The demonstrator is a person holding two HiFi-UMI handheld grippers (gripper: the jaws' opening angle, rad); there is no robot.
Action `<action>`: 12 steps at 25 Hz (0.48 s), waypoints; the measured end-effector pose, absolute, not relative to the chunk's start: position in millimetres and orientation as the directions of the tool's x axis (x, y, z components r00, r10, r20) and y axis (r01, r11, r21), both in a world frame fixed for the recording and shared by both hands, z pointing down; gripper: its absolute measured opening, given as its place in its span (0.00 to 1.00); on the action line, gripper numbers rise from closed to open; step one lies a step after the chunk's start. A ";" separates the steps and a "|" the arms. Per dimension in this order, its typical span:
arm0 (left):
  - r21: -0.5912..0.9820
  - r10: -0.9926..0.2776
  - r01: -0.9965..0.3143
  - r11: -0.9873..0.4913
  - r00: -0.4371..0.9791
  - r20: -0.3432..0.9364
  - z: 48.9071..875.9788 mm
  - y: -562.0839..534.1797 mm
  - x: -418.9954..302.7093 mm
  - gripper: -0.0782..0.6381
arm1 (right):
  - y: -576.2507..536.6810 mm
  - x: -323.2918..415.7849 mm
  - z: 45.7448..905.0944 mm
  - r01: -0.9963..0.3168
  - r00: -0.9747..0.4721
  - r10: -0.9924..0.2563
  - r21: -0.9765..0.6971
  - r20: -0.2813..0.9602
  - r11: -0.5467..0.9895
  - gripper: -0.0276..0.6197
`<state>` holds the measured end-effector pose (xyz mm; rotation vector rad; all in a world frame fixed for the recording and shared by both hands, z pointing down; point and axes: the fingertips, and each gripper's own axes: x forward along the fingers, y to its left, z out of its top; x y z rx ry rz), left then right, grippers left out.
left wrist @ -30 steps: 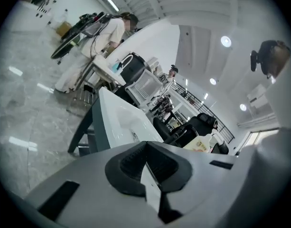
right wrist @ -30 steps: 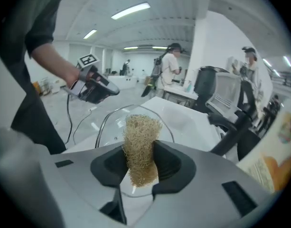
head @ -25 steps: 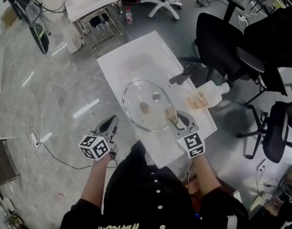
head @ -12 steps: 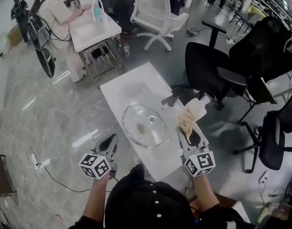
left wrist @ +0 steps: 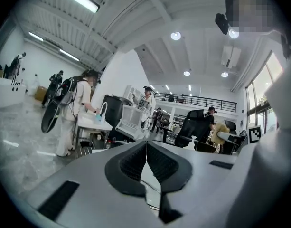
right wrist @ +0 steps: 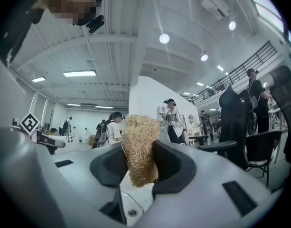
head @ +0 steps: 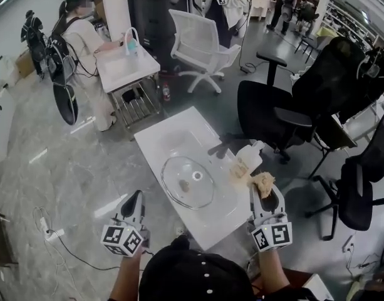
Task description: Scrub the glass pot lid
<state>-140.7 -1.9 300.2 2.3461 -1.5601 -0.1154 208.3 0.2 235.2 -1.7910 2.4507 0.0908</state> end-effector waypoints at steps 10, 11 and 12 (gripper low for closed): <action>0.168 -0.933 -0.921 -0.350 0.358 0.022 255.5 32.4 -142.6 0.15 | 40.0 215.4 220.8 -0.965 -0.261 -0.953 0.066 -0.155 0.254 0.27; 0.160 -0.932 -0.921 -0.354 0.362 0.022 254.4 35.8 -141.2 0.15 | 42.9 215.2 220.8 -0.965 -0.262 -0.952 0.066 -0.156 0.254 0.27; 0.154 -0.931 -0.921 -0.358 0.366 0.022 253.9 38.9 -139.9 0.15 | 45.1 214.7 221.2 -0.965 -0.263 -0.952 0.065 -0.156 0.256 0.27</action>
